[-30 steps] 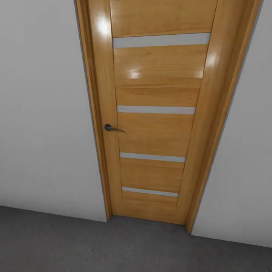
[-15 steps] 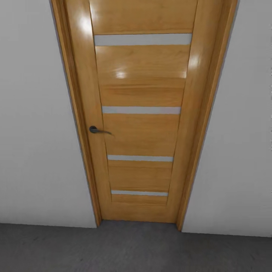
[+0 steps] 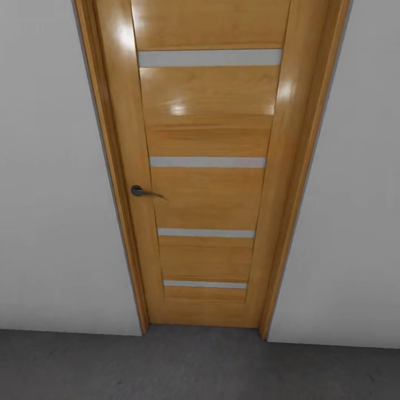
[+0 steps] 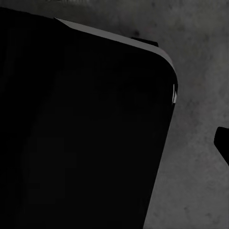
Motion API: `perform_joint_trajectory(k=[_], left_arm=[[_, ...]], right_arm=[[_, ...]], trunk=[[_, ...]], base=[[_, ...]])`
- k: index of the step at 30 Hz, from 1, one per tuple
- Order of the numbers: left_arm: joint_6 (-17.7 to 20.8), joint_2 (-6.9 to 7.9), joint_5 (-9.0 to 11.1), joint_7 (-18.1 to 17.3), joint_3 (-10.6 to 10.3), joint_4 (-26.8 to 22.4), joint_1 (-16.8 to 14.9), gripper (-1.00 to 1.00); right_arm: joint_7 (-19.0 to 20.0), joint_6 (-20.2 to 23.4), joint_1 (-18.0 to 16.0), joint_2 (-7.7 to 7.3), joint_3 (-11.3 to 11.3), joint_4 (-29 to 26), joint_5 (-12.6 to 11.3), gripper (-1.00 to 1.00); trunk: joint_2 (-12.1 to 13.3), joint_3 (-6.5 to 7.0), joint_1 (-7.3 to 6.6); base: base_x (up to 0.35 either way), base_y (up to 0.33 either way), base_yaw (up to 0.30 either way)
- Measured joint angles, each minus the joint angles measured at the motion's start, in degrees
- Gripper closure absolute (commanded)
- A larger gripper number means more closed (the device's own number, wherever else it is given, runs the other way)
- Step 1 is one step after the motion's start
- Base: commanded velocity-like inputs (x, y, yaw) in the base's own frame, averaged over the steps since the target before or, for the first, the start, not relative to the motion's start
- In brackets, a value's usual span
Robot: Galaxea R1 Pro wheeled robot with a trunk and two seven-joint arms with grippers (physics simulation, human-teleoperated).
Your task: Move the two storage containers from the living room to the garage. In the garage, place one container on the floor and stack the other container on top of it (either order is fine).
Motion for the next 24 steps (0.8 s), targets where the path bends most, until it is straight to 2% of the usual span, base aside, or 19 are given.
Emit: perform_joint_trajectory(k=[13,24], left_arm=[[0.00,0.07,0.00,-0.02,0.00,0.04,0.01,-1.00],[0.04,0.11,0.00,-0.01,-0.02,0.03,-0.02,-1.00]], right_arm=[[0.00,-0.07,0.00,0.00,0.02,0.00,0.11,-1.00],[0.00,-0.03,0.00,0.05,-0.09,0.00,0.07,-1.00]], trunk=[[0.00,0.00,-0.02],[0.00,0.00,-0.02]], base=[[0.266,0.149,0.000],[0.285,0.025,0.000]])
